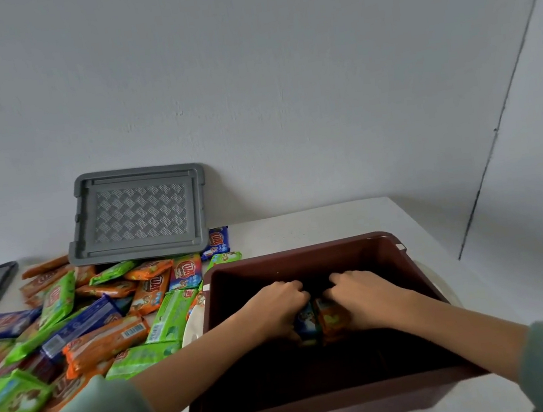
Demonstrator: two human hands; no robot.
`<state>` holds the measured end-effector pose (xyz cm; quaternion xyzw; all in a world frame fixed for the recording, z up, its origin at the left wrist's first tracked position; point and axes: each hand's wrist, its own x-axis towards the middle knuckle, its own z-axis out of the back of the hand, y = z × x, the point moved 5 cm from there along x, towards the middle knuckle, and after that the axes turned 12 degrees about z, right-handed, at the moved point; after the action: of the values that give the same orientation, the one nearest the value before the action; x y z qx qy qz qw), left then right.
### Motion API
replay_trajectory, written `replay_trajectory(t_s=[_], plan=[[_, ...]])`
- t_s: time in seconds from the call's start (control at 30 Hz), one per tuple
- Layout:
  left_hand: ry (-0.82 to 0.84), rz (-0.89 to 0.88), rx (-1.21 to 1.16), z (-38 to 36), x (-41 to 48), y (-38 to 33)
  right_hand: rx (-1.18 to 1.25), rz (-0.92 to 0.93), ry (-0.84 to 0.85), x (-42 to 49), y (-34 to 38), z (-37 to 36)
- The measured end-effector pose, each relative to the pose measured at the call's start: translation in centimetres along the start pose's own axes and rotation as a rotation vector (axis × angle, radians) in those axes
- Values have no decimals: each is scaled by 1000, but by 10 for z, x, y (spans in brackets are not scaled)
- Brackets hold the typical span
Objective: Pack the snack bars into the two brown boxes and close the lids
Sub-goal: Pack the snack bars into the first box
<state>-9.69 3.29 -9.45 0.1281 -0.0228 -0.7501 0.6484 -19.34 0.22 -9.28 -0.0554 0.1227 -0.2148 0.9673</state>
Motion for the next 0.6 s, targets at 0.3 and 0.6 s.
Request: replay_trajectory(t_s=[0.3,0.6], plan=[[41,-67,-73,2,-7,12,111,18,-12,-3,-6,8],[-385,162,-820,74,-16,86,347,81,-426,6,-27,90]])
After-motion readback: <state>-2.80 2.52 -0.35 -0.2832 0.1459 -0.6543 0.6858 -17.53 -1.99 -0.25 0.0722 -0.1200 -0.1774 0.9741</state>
